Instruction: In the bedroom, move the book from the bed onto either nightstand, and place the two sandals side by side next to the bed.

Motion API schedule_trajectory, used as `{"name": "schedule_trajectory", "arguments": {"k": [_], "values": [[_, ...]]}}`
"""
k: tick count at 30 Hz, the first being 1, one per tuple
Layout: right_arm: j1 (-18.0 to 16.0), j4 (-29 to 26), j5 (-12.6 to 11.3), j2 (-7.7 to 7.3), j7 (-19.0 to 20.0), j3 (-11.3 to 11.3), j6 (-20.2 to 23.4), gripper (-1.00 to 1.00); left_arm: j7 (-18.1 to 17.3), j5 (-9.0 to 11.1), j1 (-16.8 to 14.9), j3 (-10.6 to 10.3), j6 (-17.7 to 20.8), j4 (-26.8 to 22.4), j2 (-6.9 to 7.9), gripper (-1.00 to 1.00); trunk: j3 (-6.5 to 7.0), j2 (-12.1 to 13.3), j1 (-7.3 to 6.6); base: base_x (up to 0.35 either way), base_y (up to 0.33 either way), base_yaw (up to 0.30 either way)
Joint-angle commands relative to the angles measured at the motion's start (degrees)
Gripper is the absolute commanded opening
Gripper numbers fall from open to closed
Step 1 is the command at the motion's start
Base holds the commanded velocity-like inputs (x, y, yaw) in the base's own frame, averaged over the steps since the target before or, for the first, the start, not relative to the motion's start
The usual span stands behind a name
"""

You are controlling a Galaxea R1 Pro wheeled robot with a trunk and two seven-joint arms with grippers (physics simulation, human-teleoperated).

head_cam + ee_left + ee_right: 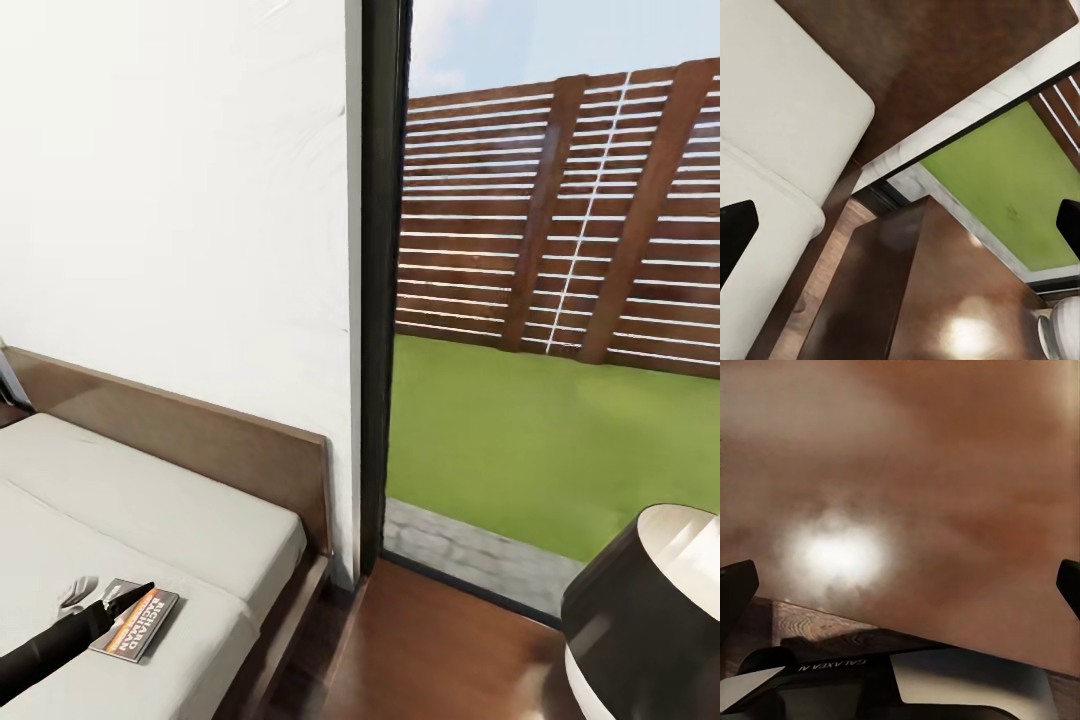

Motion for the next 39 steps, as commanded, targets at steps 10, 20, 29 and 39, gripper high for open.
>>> {"name": "schedule_trajectory", "arguments": {"k": [10, 20, 29, 39], "values": [[-0.1, 0.2, -0.2, -0.02, 0.3, -0.3, 0.0, 1.00, -0.4, 0.2, 0.0, 0.1, 0.6, 0.0, 0.00, 1.00, 0.30, 0.8, -0.44, 0.000, 0.000, 0.000], [-0.1, 0.2, -0.3, -0.02, 0.3, -0.3, 0.0, 1.00, -0.2, 0.2, 0.0, 0.0, 0.6, 0.0, 0.00, 1.00, 2.10, 4.8, -2.64, 0.000, 0.000, 0.000], [-0.1, 0.2, -0.2, -0.02, 0.3, -0.3, 0.0, 1.00, -0.2, 0.2, 0.0, 0.0, 0.6, 0.0, -0.48, 1.00, 3.71, 8.4, -4.61, 0.000, 0.000, 0.000], [-0.1, 0.2, -0.2, -0.02, 0.3, -0.3, 0.0, 1.00, -0.2, 0.2, 0.0, 0.0, 0.6, 0.0, -0.55, 1.00, 5.51, 12.4, -6.81, 0.000, 0.000, 0.000]]}}
